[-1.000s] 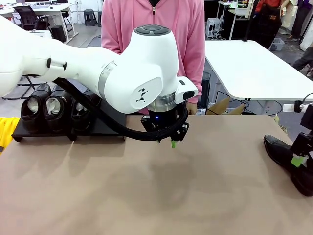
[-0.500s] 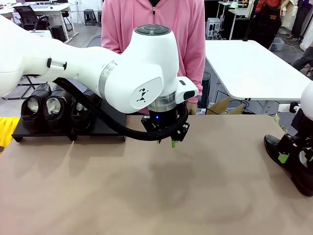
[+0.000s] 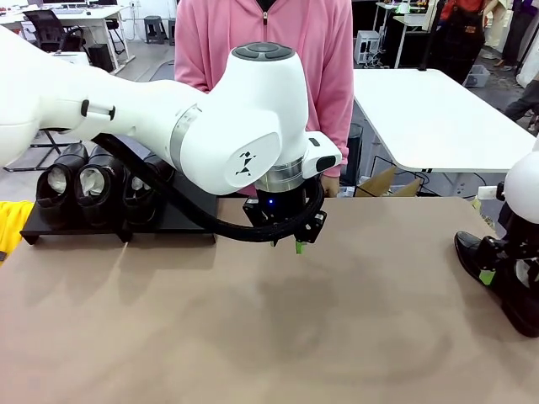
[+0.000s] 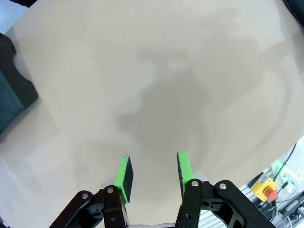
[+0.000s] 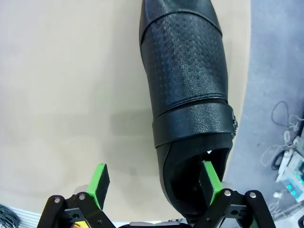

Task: Organize the shoes by placing them on the stand.
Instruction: Pick up one Shoe and place it in the middle of the table.

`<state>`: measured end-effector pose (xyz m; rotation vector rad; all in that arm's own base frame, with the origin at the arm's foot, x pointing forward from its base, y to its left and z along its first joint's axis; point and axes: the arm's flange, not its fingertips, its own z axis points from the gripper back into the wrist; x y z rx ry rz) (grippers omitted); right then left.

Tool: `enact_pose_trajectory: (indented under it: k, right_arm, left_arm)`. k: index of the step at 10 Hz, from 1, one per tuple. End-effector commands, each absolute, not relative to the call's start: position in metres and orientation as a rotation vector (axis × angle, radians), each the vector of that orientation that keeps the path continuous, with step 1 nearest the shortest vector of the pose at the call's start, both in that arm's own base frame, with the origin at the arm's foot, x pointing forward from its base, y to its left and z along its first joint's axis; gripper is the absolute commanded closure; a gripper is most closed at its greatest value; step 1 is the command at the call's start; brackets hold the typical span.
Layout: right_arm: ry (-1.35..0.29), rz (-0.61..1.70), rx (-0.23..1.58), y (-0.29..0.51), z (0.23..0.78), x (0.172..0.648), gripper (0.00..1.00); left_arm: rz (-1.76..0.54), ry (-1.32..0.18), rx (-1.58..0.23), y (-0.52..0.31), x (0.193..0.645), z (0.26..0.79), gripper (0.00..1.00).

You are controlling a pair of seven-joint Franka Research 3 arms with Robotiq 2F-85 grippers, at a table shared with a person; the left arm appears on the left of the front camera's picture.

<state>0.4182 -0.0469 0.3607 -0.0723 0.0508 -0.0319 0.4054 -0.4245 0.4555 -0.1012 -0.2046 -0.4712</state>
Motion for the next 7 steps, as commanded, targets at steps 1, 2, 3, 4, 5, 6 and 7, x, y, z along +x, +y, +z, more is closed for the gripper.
enact_pose_trajectory:
  k: [1, 2, 3, 4, 5, 6, 7]
  right_arm:
    - [0.066, -0.031, -0.081, -0.049, 0.362, 0.425, 0.0]
    - [0.076, -0.021, -0.068, -0.05, 0.359, 0.426, 0.0]
    - [0.084, -0.013, -0.056, -0.054, 0.354, 0.43, 0.0]
    - [0.1, 0.002, -0.053, -0.059, 0.35, 0.433, 0.0]
    - [0.111, 0.019, -0.055, -0.062, 0.346, 0.436, 0.0]
    - [0.12, 0.035, -0.051, -0.061, 0.342, 0.438, 0.0]
    - [0.113, 0.048, -0.046, -0.063, 0.342, 0.44, 0.06]
  left_arm:
    - [-0.476, -0.216, -0.086, -0.422, 0.405, 0.456, 0.49]
    - [-0.476, -0.216, -0.086, -0.422, 0.405, 0.456, 0.49]
    - [-0.476, -0.216, -0.086, -0.422, 0.405, 0.456, 0.49]
    - [-0.476, -0.216, -0.086, -0.422, 0.405, 0.456, 0.49]
    - [-0.476, -0.216, -0.086, -0.422, 0.405, 0.456, 0.49]
    - [-0.476, -0.216, -0.086, -0.422, 0.405, 0.456, 0.49]
    - [-0.476, -0.216, -0.086, -0.422, 0.405, 0.456, 0.49]
